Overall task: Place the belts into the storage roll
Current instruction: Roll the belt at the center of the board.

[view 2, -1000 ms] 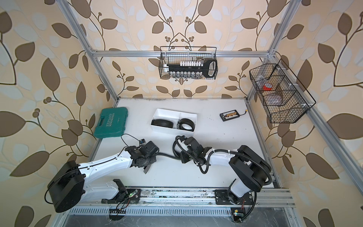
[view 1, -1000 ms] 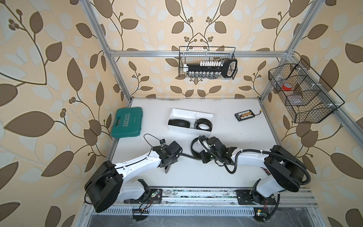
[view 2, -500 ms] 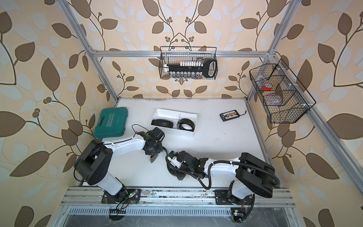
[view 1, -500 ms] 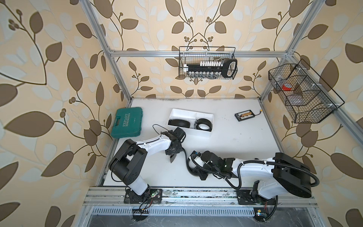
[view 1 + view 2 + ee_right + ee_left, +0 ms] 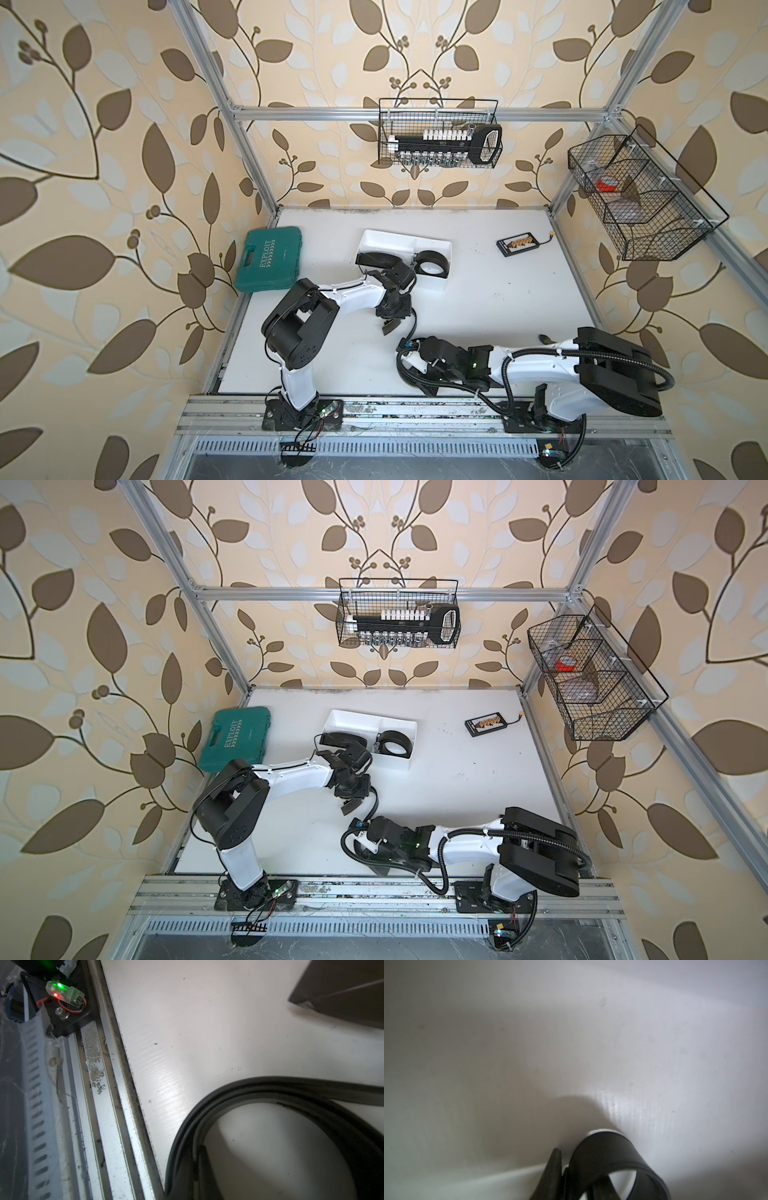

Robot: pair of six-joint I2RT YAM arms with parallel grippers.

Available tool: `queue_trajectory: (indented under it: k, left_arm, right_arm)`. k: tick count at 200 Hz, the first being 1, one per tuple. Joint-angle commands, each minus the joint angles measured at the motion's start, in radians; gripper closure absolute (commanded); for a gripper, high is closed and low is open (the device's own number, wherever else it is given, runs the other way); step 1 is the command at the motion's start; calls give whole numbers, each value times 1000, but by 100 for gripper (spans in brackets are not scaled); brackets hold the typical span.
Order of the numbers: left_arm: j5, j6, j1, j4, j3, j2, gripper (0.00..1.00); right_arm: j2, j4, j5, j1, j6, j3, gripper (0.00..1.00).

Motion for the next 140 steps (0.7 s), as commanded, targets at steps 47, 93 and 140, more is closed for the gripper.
queue_trajectory:
  k: [47,93,140]
  left_arm:
    - [106,140,-122,-81,349,197,98]
    - [151,239,-172,-192,606,341,92]
    - [204,286,-172,-244,732,403,80]
  right_arm:
    - [48,12,33,30,-50,32,100]
    - [27,38,103,29,-66,8,100]
    - [16,74,136,30,-48,-18,100]
